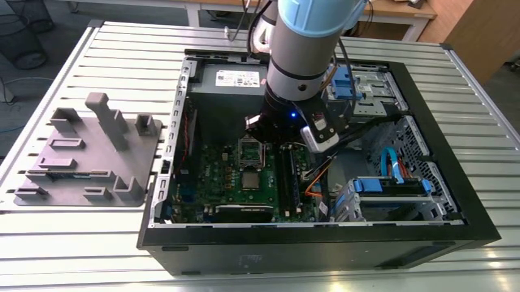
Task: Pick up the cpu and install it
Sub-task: 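Close the cpu cover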
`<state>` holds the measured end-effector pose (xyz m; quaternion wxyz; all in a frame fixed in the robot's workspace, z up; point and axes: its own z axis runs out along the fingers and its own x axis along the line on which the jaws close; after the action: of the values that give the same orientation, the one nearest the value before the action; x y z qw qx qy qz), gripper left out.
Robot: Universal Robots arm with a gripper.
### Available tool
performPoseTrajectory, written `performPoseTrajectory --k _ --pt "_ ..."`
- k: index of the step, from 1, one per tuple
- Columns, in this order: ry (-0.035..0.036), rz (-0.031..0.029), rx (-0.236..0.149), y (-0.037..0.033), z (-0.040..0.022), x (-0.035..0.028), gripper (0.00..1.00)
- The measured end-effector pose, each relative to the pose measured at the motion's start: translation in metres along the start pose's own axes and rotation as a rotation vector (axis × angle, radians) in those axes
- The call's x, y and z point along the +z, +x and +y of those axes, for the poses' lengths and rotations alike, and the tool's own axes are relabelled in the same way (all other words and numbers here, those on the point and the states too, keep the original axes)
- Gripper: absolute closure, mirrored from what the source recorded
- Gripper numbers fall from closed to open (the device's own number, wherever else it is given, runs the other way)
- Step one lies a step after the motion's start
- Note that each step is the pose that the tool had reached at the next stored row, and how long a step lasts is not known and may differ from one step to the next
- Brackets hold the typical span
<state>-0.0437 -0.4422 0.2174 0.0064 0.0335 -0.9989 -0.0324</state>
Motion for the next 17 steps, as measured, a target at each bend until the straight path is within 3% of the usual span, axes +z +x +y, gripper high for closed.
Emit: performPoseTrajectory --k 8,17 --pt "0.0003 0.0022 -0.033 -0.0006 0.0076 0.0044 0.89" --pt "0.0011 0.0062 -0.095 -0.0010 0.0115 0.0101 0.89"
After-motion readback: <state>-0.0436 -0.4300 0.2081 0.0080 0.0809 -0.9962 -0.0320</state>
